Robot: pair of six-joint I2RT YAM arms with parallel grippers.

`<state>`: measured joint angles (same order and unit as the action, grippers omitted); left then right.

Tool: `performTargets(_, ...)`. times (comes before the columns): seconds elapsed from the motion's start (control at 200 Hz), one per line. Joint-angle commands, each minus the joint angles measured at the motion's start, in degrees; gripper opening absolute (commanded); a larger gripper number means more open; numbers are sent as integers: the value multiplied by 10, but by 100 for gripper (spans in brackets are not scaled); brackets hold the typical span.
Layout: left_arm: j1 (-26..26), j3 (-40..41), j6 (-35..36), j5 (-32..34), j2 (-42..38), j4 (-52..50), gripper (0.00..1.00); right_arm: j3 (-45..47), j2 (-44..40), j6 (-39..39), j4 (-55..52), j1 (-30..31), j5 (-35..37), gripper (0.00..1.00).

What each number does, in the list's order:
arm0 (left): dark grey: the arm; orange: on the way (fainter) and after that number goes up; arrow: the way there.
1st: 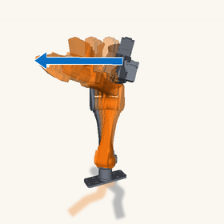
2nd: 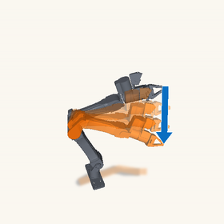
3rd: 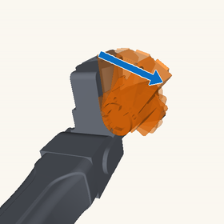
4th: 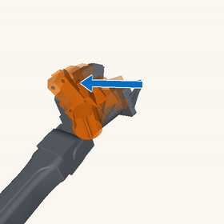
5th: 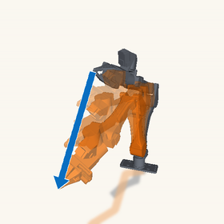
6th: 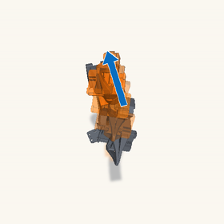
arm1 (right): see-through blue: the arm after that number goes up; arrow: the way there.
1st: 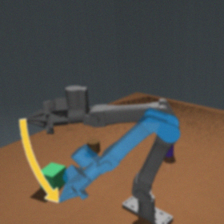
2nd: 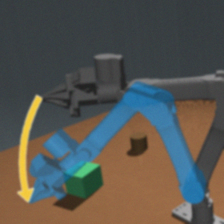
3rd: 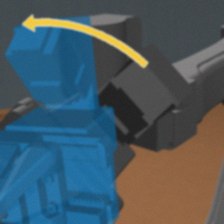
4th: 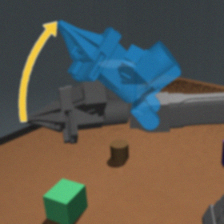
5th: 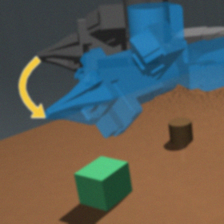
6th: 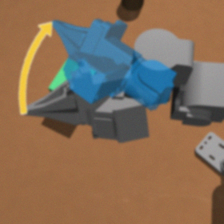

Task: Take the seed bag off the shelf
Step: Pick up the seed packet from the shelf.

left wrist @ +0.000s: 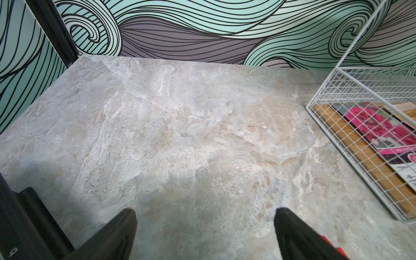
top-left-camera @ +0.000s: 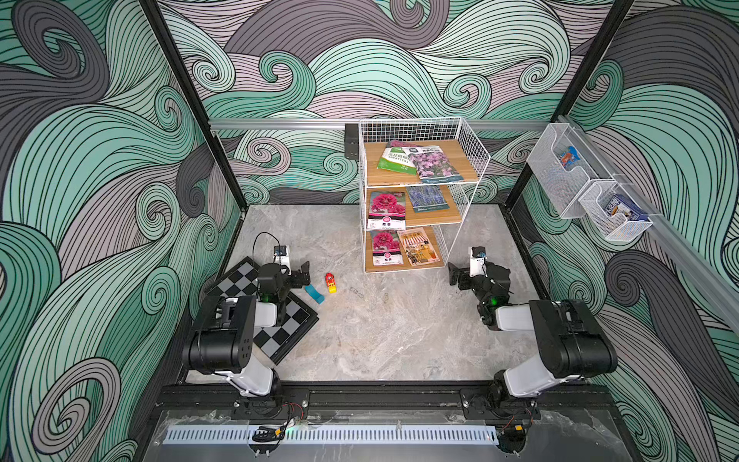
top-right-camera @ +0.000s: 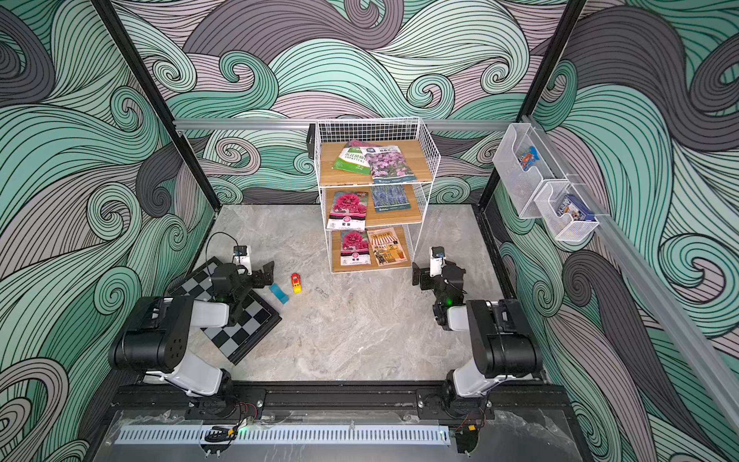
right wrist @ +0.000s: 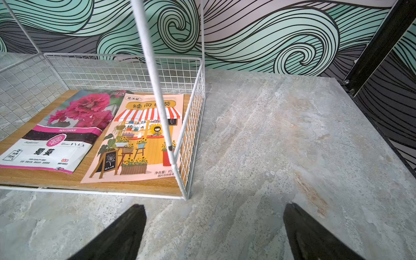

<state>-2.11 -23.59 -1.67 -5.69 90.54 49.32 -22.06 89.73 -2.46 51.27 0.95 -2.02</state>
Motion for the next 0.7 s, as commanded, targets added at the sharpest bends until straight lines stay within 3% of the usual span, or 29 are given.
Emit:
performTargets(0.0, 1, -3, 8, 3, 2, 15, 99, -3, -2, -5, 13, 1, 1, 99)
performTargets(0.695, 1, -4, 6, 5, 1, 13, 98, -2, -6, -2, 15, 1, 11, 99)
